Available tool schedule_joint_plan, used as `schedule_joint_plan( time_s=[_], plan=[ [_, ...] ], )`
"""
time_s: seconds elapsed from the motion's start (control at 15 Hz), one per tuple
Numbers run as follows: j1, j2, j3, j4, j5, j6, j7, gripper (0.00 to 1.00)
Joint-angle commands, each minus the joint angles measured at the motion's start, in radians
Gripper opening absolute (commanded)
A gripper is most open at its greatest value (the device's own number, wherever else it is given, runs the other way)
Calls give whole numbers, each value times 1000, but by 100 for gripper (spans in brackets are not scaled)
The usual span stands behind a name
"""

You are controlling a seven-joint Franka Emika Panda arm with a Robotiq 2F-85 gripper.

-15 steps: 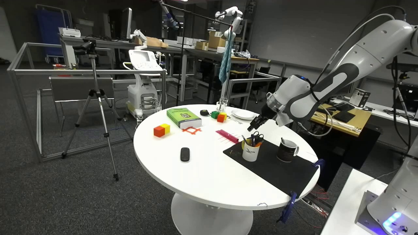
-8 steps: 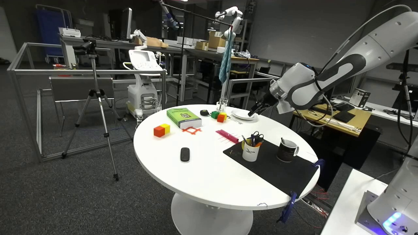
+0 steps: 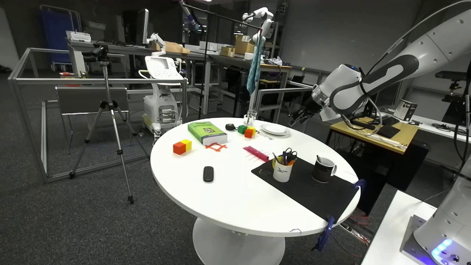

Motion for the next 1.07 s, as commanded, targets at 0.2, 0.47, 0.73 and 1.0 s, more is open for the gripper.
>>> schedule_joint_plan(
  time_s=[0.2,0.47,0.73,1.0],
  plan=[
    [-50,-79,-32,-75,18,-45,-256,100],
    [-72,-97,-46,-120,74,-93,-487,100],
    [-87,-133,-78,-164,53,-175,-568,100],
    [-93,-182,-97,-199,38,-269,-579,100]
  ],
)
